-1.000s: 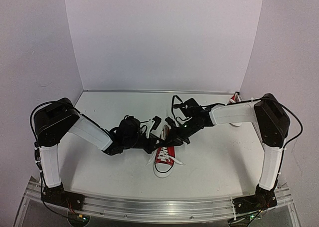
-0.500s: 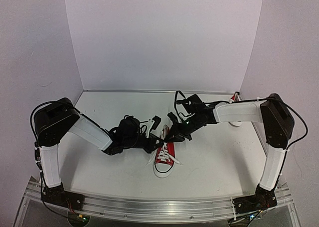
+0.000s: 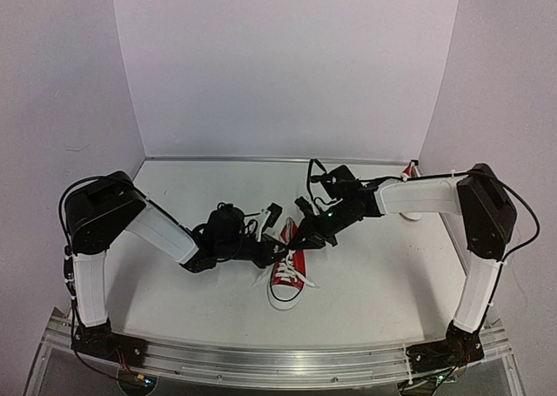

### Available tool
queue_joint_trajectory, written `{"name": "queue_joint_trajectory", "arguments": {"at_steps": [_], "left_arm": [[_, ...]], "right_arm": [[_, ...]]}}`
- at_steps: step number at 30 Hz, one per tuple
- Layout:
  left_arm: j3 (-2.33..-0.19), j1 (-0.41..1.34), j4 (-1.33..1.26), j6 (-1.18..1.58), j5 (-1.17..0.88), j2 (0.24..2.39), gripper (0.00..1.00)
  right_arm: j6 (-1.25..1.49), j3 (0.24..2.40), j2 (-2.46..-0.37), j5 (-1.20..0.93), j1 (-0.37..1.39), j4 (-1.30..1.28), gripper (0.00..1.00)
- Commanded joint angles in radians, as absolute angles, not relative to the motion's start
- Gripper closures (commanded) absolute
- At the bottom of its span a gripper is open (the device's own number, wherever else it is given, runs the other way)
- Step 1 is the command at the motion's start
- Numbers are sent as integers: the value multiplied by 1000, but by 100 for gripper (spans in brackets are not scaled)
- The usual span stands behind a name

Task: Tie the shoes

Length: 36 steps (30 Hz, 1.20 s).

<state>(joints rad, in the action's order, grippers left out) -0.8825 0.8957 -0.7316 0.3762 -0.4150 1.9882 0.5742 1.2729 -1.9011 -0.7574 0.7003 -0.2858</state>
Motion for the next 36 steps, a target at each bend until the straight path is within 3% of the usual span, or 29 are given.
{"name": "queue_joint_trajectory", "arguments": {"at_steps": [1, 13, 22, 36], "left_arm": [[-901, 888, -855, 460, -443, 2039, 100], [-859, 865, -887, 489, -438, 2038, 100], [-864, 865, -871, 471, -451, 2034, 100], [-866, 865, -871, 466, -456, 2030, 100]], "right_arm": [[571, 1255, -1855, -797, 697, -272, 90], [592, 1217, -1767, -779, 653, -268, 75], [657, 1187, -1819, -733, 650, -260, 81], [677, 1188, -1872, -772, 660, -219, 81]]}}
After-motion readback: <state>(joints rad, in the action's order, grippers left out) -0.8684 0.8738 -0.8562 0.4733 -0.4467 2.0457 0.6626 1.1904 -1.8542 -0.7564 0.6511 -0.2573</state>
